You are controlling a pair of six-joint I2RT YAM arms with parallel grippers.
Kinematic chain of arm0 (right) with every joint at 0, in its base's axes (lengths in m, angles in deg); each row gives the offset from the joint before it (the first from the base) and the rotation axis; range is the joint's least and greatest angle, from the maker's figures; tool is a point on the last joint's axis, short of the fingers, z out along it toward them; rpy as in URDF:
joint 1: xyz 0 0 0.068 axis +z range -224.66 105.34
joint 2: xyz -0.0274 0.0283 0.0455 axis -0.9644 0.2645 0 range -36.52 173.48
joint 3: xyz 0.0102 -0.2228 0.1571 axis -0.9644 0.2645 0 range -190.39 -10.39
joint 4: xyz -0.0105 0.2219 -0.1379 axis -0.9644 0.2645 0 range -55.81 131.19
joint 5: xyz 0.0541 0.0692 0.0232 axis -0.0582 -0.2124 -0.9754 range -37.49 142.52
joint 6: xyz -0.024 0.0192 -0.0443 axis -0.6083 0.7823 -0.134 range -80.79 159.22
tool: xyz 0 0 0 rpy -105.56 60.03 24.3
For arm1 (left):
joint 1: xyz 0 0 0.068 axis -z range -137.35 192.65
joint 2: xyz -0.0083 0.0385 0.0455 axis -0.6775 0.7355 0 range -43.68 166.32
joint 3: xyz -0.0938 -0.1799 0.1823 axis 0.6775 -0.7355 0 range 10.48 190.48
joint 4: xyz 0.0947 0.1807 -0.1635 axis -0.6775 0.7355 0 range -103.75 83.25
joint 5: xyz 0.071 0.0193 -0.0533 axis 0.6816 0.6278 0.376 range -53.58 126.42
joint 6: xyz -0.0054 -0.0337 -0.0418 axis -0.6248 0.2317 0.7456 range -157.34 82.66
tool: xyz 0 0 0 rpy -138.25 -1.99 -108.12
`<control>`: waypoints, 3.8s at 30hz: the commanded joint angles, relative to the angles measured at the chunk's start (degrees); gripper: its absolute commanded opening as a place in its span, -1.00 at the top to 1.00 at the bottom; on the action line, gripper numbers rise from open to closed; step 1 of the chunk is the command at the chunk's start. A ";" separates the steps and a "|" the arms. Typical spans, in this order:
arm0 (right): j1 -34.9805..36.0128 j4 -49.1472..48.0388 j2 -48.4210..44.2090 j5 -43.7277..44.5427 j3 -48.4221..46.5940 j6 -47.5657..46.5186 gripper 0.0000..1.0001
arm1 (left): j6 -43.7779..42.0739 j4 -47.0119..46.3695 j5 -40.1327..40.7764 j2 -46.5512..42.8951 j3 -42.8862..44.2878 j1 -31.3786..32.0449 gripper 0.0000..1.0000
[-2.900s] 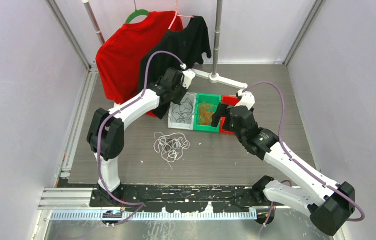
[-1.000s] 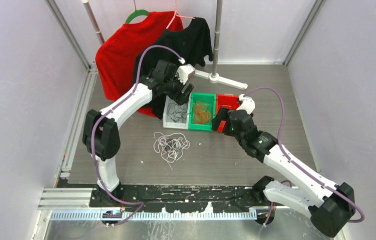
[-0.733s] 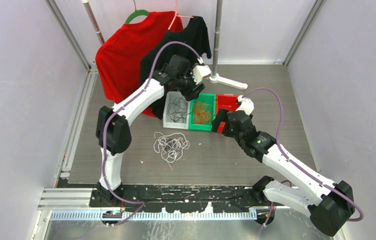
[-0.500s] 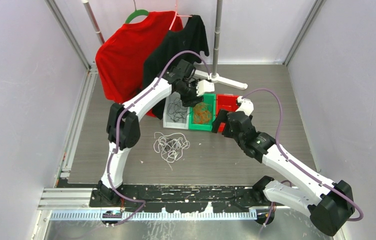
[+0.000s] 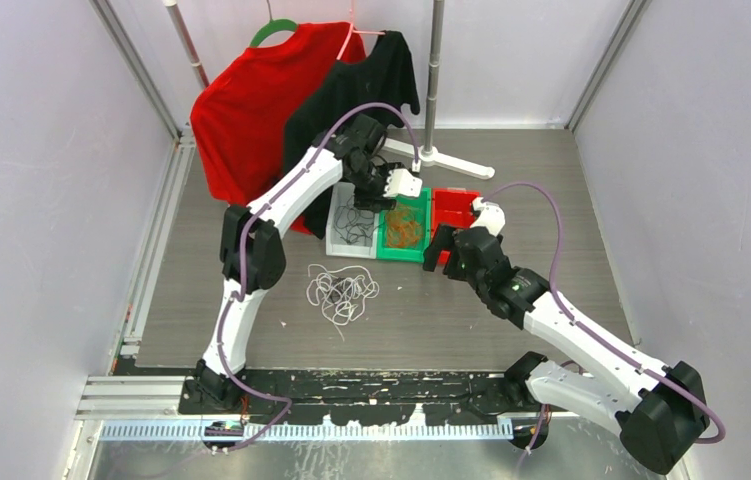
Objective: Untangle the cables
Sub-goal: Place the cable in the bin, then untie the cable.
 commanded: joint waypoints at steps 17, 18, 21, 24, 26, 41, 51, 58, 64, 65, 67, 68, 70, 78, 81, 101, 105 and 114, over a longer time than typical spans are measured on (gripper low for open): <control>-0.19 -6.39 0.10 -3.93 2.51 1.54 -0.83 | -13.54 7.52 -3.72 8.49 12.62 -1.48 -0.18; -0.15 -6.53 0.21 -3.97 2.57 1.64 -0.82 | -13.58 7.62 -3.46 8.59 12.82 -1.53 -0.13; -0.17 -6.67 0.27 -3.74 2.80 1.78 -0.82 | -13.60 5.92 -3.59 7.70 11.30 -1.53 0.16; -0.21 -6.63 0.30 -3.50 2.87 1.83 -0.81 | -14.32 4.42 -3.21 6.53 9.05 -1.46 0.48; -0.22 -6.66 0.27 -3.49 2.79 1.89 -0.81 | -14.88 5.28 -2.65 6.75 9.15 -1.46 0.52; -0.30 -5.68 -0.04 -2.96 2.37 2.31 -0.78 | -7.33 -10.83 0.19 -2.08 -3.59 -1.53 1.00; -0.39 -5.10 -0.95 -2.83 2.60 2.83 -0.77 | -8.53 -15.39 7.98 -10.62 -17.15 -2.02 1.00; -0.39 -4.78 -0.74 -3.07 2.72 3.35 -0.76 | -7.15 -20.43 13.50 -11.68 -20.89 -2.53 1.00; -0.38 -4.58 -0.54 -3.07 2.69 3.74 -0.76 | -6.90 -23.61 17.49 -11.55 -22.19 -3.84 1.00; -0.40 -4.67 -0.40 -3.15 2.66 3.68 -0.76 | -7.08 -23.94 17.43 -11.80 -22.74 -4.02 1.00; -0.33 -4.74 -0.05 -3.40 2.62 3.77 -0.76 | -7.29 -24.33 16.70 -12.41 -24.09 -4.16 1.00; -0.38 -4.87 0.09 -3.46 2.63 3.85 -0.76 | -7.37 -24.46 16.38 -12.77 -24.49 -4.19 1.00; -0.40 -4.92 0.35 -3.50 2.57 3.93 -0.76 | -7.54 -24.53 15.25 -13.10 -25.07 -4.14 1.00; -0.34 -4.95 0.54 -3.20 2.27 3.69 -0.76 | -3.28 -24.35 14.66 -10.63 -24.36 -0.61 1.00; -0.40 -4.69 0.24 -2.95 2.32 3.52 -0.76 | -1.10 -22.65 14.49 -9.23 -22.35 0.14 0.96; -0.49 -3.54 -0.26 -3.12 0.02 2.78 -0.76 | 7.61 4.21 6.81 -10.29 -2.32 -3.52 -0.82; -0.48 -4.19 1.25 -4.28 -1.04 2.35 -0.76 | 14.61 6.76 3.22 -13.90 -1.28 -5.58 -0.96; 5.83 -13.67 17.01 -13.07 -6.48 4.18 -0.71 | 37.88 -2.91 -3.12 -38.28 -33.59 -11.60 -0.99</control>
